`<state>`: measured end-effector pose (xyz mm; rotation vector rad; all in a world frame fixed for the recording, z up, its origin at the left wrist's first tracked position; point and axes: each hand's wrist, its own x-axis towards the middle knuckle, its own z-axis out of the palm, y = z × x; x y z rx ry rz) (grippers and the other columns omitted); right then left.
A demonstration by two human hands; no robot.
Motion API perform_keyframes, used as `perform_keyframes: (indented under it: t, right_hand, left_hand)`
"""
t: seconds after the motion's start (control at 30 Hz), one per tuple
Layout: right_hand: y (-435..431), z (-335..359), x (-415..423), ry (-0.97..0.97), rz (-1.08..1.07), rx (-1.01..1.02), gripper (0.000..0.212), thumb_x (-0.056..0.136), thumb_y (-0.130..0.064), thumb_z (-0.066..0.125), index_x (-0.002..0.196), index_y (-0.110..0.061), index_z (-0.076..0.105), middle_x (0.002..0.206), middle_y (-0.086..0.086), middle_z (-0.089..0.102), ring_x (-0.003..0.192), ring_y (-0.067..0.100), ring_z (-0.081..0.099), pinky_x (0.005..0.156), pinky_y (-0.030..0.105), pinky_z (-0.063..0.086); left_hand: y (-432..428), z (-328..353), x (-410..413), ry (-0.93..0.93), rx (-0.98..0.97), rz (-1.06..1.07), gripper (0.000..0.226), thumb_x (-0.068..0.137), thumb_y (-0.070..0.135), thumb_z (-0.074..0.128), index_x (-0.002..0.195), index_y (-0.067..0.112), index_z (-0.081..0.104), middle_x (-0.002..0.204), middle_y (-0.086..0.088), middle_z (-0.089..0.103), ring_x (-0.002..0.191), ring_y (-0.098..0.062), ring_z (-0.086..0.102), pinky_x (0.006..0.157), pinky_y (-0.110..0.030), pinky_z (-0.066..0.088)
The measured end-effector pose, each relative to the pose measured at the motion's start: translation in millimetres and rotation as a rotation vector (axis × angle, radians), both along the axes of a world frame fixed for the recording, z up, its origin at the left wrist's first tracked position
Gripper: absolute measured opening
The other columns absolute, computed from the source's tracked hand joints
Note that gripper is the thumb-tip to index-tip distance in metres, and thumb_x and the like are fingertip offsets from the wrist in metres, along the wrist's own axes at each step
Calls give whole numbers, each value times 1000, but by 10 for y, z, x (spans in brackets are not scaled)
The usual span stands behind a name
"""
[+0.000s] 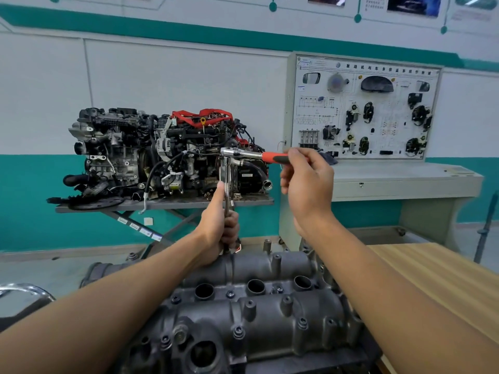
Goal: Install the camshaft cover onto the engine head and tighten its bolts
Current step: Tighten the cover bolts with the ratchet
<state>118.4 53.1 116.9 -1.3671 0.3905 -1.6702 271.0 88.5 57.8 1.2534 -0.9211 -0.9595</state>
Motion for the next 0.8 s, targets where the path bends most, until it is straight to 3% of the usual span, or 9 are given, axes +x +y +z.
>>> perform_keyframes:
  t: [0.2,0.47,0.63,0.8]
  right_hand:
    - [-182,143,34,-10,59,186,18,101,-13,48,88,-8,59,56,1,52,51,13,40,46,26,31]
    - [25,-22,-75,-114,-18,-54,21,100,-11,51,79,-14,56,61,4,48,55,15,43,52,28,35]
    - [-47,-39,-2,-116,-12,4,21,101,-10,48,81,-12,54,63,7,46,57,17,42,55,31,34]
    - [-109,104,101,29,-24,62,20,101,-18,51,82,-16,57,70,6,53,63,19,46,59,36,39]
  left_hand:
    - [-27,29,-70,13,16,34,70,89,81,22,52,22,20,47,1,17,46,-16,11,48,-30,10]
    - [2,-54,-135,-79,-103,158,70,90,80,23,47,24,24,45,4,24,40,-14,20,43,-26,21]
    - [-32,-37,-145,-38,-98,204,68,90,79,26,49,25,25,44,5,23,37,-13,19,39,-22,19]
    - [-25,18,-133,54,-11,117,68,90,80,24,52,24,20,46,3,18,47,-16,11,55,-33,6]
